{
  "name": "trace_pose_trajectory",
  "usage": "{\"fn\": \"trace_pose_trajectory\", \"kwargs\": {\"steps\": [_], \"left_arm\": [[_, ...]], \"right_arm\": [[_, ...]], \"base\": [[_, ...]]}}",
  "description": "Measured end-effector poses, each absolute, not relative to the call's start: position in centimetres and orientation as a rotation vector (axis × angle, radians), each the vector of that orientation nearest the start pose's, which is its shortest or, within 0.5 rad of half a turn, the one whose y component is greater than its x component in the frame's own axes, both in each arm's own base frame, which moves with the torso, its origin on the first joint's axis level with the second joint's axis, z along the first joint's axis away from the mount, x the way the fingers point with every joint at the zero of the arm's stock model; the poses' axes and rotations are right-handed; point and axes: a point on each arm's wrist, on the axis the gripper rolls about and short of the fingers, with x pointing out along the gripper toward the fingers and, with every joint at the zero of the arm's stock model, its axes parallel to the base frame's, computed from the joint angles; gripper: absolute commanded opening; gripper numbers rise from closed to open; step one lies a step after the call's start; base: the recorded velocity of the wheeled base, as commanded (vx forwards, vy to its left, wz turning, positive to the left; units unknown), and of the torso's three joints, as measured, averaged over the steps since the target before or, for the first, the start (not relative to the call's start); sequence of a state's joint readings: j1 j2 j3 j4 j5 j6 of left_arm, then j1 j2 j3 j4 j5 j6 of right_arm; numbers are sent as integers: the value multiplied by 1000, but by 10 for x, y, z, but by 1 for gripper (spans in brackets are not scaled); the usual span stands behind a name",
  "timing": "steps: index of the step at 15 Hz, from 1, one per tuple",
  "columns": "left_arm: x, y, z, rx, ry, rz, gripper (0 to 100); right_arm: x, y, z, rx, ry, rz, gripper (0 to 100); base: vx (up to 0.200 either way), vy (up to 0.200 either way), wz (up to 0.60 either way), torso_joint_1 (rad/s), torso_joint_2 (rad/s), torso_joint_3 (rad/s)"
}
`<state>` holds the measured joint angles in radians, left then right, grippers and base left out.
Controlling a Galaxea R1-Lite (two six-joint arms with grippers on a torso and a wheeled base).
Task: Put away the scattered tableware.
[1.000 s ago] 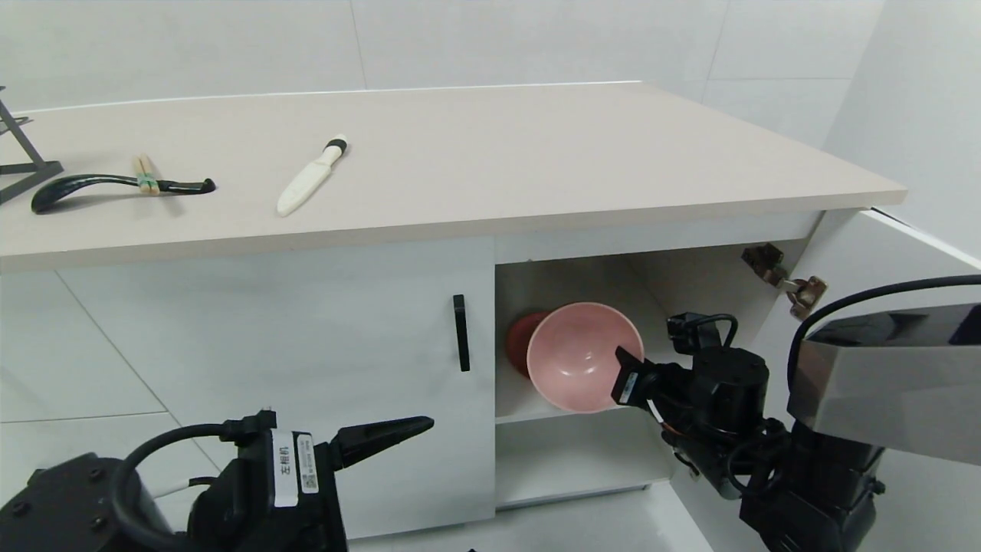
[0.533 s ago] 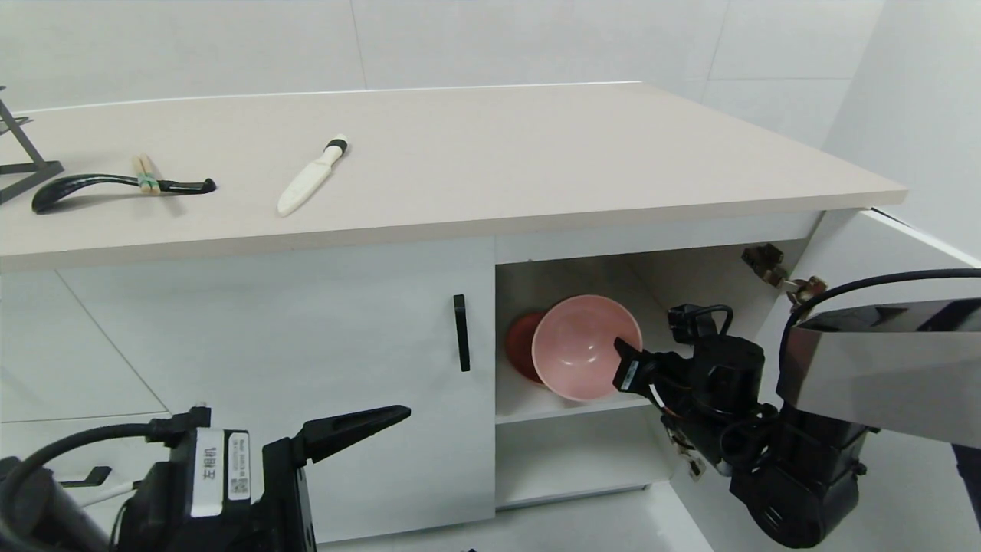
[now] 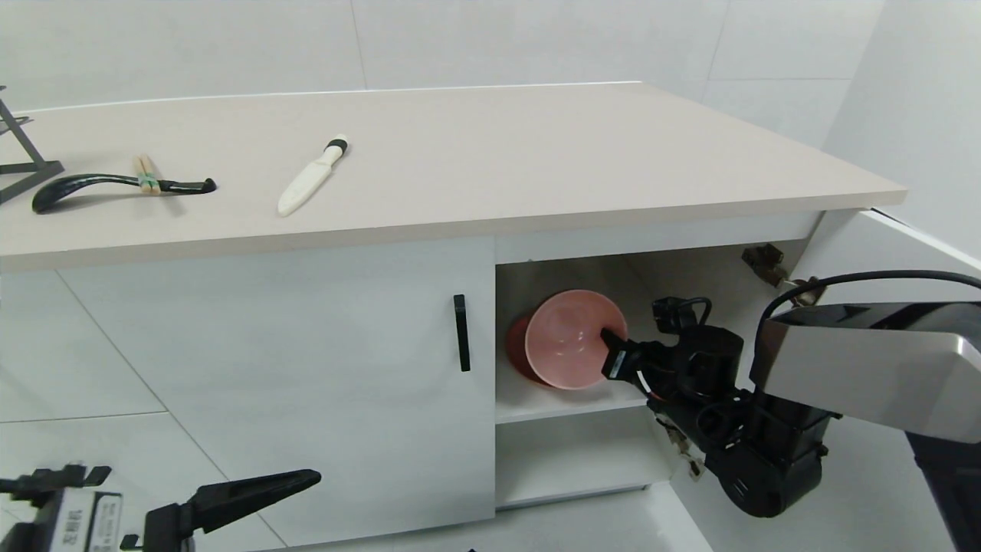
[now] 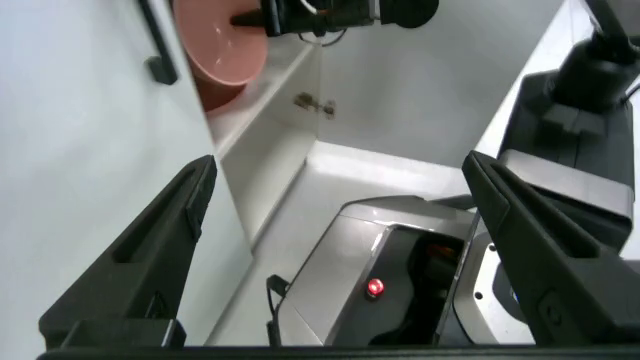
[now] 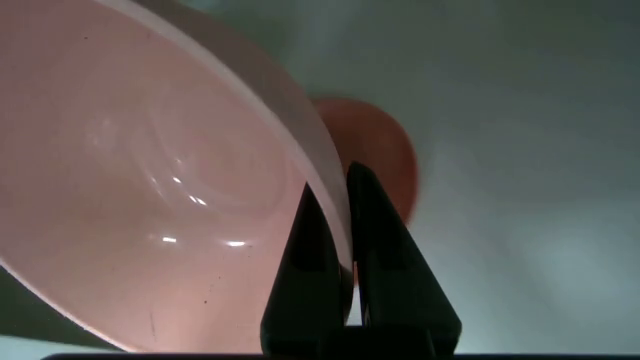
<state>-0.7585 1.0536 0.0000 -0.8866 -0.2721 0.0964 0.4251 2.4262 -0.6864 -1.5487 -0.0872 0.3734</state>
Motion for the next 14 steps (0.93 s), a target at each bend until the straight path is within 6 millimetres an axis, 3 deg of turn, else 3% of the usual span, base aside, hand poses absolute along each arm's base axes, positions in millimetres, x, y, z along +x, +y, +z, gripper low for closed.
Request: {"fn": "trace_pose_trajectory", "kwargs": {"steps": [6,14], "left_arm": [[63,-66,138,102,38,-1018,100],[62,-65,139,89,27,-1016,100]], "right_arm": [[358,156,-15,313,262,289,0],[363,157,-29,307,281,278,0]], "base": [[0,0,0,0,0,0],[0,0,0,0,0,0]]}}
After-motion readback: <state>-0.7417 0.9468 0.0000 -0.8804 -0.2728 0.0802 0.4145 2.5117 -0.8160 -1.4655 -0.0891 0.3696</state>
